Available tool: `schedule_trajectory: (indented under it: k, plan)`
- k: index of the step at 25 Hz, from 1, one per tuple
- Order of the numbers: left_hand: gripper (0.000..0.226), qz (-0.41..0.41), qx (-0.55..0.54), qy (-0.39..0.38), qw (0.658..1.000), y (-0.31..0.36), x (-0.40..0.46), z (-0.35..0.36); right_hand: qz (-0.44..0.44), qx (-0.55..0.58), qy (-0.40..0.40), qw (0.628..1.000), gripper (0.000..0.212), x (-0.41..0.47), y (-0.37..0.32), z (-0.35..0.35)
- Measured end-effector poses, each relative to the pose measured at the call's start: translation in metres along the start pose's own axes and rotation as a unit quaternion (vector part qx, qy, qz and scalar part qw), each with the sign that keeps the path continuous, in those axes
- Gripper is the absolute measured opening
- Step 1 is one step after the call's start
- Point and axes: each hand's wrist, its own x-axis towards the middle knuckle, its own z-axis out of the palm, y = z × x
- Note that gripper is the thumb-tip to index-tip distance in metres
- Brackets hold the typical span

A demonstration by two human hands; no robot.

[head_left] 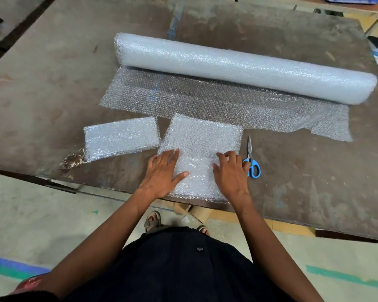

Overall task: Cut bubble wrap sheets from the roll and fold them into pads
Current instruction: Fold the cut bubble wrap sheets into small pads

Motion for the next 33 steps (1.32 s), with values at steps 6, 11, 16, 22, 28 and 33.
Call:
schedule_trajectory:
  k: [6, 11, 16, 22, 28, 33]
  plan:
    - [0.051, 0.003, -0.062, 0.028, 0.998, -0.016, 0.032, -0.021, 0.019, 0.063, -0.070, 0.995, 0.024, 0.028, 0.029, -0.008]
    - [0.030, 0.067, -0.321, -0.031, 0.944, -0.023, 0.030, -0.023, -0.004, 0.428, -0.219, 0.877, 0.021, 0.036, 0.037, -0.047]
    - [0.049, -0.089, -0.676, -0.021, 0.731, -0.026, 0.016, -0.042, 0.082, 0.637, -0.186, 0.744, 0.008, 0.042, 0.011, -0.078]
    - [0.054, -0.225, -0.633, 0.107, 0.733, -0.073, 0.010, -0.045, 0.170, 0.614, -0.247, 0.730, 0.047, 0.074, -0.038, -0.035]
    - [0.040, -0.272, -0.436, 0.284, 0.809, -0.140, 0.006, -0.061, 0.190, 0.547, -0.122, 0.806, 0.038, 0.117, -0.134, 0.014]
    - [0.043, -0.275, -0.400, 0.288, 0.825, -0.206, 0.025, -0.082, 0.126, 0.427, -0.063, 0.893, 0.046, 0.162, -0.205, 0.028]
